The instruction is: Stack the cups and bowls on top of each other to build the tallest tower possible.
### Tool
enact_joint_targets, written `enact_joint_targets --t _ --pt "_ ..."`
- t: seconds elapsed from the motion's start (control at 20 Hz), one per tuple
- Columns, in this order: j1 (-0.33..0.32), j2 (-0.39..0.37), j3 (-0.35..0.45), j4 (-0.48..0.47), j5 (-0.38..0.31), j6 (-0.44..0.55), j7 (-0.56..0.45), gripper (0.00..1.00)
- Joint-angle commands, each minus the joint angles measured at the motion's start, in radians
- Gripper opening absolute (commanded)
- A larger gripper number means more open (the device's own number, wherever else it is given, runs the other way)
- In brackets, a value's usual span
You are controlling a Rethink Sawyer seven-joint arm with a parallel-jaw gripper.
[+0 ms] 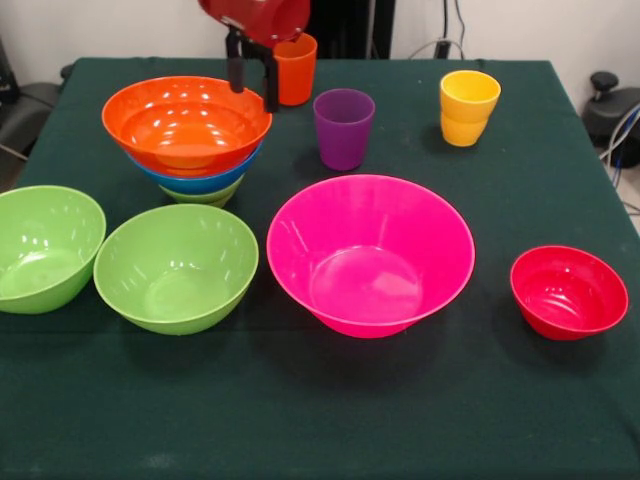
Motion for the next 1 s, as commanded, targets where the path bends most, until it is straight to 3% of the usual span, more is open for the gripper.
enact_joint_targets --t 0.05,0.4,1.0 --pt "0.140 -0.019 -0.073 0.086 -0.005 -0.098 0.150 1.00" --pt "0.178 -0.026 -0.089 0.109 0.067 -0.095 0.122 1.00" --pt "0.284 0.048 -0.228 0.037 0.084 -0.154 0.168 1.00"
